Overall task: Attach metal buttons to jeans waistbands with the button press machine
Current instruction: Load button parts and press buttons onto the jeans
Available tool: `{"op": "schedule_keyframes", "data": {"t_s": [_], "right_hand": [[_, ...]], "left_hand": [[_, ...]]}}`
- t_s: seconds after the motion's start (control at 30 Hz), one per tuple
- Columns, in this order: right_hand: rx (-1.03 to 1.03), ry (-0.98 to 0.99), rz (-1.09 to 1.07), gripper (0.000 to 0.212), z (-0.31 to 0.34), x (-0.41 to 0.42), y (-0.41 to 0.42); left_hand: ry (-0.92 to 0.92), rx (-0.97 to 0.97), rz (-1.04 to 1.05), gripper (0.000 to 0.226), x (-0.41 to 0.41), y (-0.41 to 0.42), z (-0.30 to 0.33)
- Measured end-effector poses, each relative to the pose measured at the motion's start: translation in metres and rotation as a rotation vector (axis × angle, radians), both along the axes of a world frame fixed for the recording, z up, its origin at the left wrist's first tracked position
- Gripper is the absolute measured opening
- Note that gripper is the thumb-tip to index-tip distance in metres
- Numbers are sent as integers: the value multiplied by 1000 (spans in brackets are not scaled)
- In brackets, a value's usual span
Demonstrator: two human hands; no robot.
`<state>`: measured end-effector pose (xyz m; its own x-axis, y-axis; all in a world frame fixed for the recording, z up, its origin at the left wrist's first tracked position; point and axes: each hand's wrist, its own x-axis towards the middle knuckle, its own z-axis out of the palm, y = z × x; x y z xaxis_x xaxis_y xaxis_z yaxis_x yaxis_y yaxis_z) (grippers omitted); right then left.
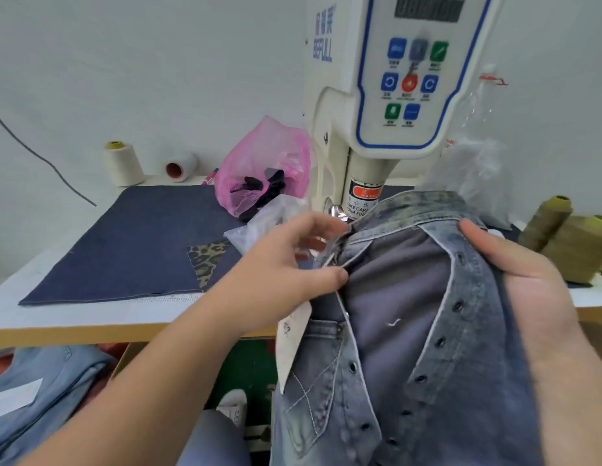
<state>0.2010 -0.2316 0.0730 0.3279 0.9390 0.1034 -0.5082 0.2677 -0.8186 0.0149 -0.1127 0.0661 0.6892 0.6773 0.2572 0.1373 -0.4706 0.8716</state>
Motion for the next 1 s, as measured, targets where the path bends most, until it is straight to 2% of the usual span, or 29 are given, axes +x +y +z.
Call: {"op": "schedule_keyframes", "data": {"t_s": [0.1, 0.17, 0.23, 0.3, 0.37, 0.43, 0.47, 0.5, 0.57, 0.6, 0.63, 0.67, 0.73, 0.8, 0.87, 0.9, 0.97, 1.0], "right_hand": [[69, -39, 8, 27, -1, -5, 2], [113, -55, 0, 30, -3, -8, 4], [114, -23, -54, 29, -5, -7, 8], [100, 19, -98, 28, -7, -8, 10], [101, 34, -41, 33, -7, -16, 13], [72, 132, 56, 23, -5, -22, 16], [41, 206, 90, 17, -3, -24, 19], [24, 271, 102, 24, -2, -26, 22], [28, 292, 75, 26, 0, -30, 28], [39, 281, 51, 25, 2, -31, 31], [48, 260, 38, 26, 3, -35, 35], [38, 265, 49, 23, 3, -38, 41], [8, 307, 151, 30, 2, -46, 55], [-36, 285, 222, 29, -1, -53, 68], [-59, 197, 246, 25, -2, -61, 76], [-90, 58, 195, 23, -2, -64, 80], [-167, -382, -13, 25, 0, -71, 85], [-183, -577, -89, 28, 2, -75, 87]], "left_hand": [[23, -55, 3, 38, 6, -8, -9], [41, -24, 76, 43, 8, -12, -15], [86, -16, 65, 59, 8, -17, -21], [124, -109, -51, 79, 7, -23, -25], [167, -218, -161, 97, 4, -24, -26], [200, -241, -190, 104, -4, -24, -21], [214, -171, -149, 102, -8, -25, -17], [210, -57, -50, 95, -13, -27, -17], [128, 223, 218, 74, -24, -29, -20], [100, 293, 299, 62, -28, -31, -21], [112, 260, 289, 60, -30, -33, -22], [161, 165, 197, 67, -31, -33, -20], [258, -143, -26, 78, -31, -36, -15], [217, -167, -15, 61, -33, -31, -19], [40, -123, 169, 41, -38, -27, -10], [-62, -63, 202, 44, -38, -19, -8], [-215, -243, 248, 69, -43, -14, 12], [-290, -437, 272, 79, -44, -4, 19]]}}
